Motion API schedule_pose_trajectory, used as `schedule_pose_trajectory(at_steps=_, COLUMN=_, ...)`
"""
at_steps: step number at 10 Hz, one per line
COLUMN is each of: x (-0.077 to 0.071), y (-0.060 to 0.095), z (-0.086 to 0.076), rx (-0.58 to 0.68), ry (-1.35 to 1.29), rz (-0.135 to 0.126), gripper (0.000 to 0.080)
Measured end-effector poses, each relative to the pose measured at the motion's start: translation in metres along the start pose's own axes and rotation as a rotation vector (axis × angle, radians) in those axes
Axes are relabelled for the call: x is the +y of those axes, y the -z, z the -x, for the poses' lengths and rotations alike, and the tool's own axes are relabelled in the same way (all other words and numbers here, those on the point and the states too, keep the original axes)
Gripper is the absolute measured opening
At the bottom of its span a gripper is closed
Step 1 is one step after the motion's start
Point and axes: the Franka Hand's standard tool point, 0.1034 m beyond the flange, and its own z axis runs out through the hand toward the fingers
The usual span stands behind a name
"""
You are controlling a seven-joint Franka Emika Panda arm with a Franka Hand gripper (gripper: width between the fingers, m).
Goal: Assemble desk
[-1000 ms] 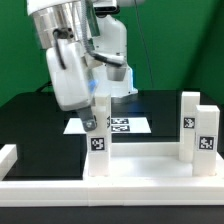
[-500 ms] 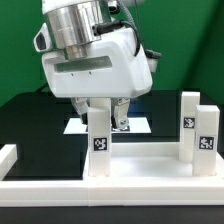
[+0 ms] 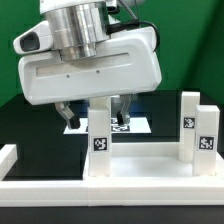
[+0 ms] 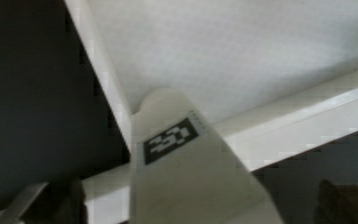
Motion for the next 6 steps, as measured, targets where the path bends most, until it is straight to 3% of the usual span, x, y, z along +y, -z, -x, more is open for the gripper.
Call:
schedule_pose_trajectory(at_steps=1, x=0.0004, y=-0.0002, z=0.0001, rx=0.000, ry=0.001, rz=0.001, gripper=0.0399)
schedule_pose_trajectory(at_steps=2, x=0.0009, y=-0.0009, z=0.0010, rx=-0.003, ry=-0.019, rz=0.002, gripper=0.0399)
schedule_pose_trajectory(at_steps=3, x=0.0023, y=-0.0007, z=0.0010, rx=-0.004, ry=-0.087, rz=0.005, gripper=0.0301)
schedule_pose_trajectory(at_steps=6, x=0.0023, y=0.0006, z=0.0016, rx=-0.018, ry=-0.503, rz=0.011, gripper=0.0300)
